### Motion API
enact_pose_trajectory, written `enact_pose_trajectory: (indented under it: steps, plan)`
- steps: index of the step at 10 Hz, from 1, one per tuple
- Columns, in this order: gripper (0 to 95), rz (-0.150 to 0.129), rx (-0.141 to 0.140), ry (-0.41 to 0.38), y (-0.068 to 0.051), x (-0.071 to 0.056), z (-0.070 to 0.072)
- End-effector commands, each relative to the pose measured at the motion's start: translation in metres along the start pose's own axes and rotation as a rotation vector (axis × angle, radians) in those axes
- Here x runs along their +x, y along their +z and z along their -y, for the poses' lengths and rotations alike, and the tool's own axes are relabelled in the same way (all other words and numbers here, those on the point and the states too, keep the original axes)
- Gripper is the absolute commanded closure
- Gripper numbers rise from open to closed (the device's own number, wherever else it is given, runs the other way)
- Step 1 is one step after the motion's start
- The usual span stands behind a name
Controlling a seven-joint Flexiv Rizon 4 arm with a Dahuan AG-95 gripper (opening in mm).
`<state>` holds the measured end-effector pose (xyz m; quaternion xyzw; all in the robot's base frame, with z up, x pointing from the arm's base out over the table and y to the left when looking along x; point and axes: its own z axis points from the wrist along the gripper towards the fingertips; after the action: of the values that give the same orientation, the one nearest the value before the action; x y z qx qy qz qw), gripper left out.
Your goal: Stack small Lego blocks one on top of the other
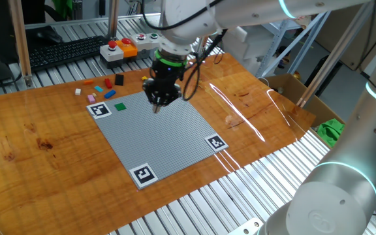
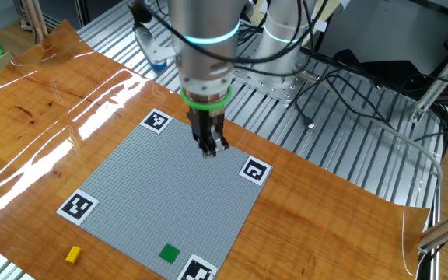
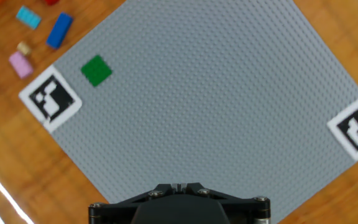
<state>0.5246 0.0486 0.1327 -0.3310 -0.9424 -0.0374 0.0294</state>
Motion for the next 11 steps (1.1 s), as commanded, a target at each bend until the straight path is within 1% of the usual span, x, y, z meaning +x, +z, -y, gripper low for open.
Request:
enact_pose_trajectory:
  steps: [1,2,3,4,5,6,8,11]
  plan:
    - [95.0,0.0,0.0,0.103,0.005,-0.006,-0.014]
    - [95.0,-0.004,0.0,0.121,0.006,-0.01,-0.021]
    - [95.0,-0.003,0.001,0.131,0.007,-0.012,-0.025]
    - [95.0,0.005,0.009,0.15,0.007,-0.014,-0.03]
    - [95.0,0.004,0.008,0.17,0.008,-0.015,-0.034]
    - [95.0,0.003,0.007,0.179,0.009,-0.02,-0.039]
    - [95.0,0.003,0.005,0.202,0.009,-0.02,-0.039]
    - [95.0,0.017,0.011,0.235,0.009,-0.02,-0.039]
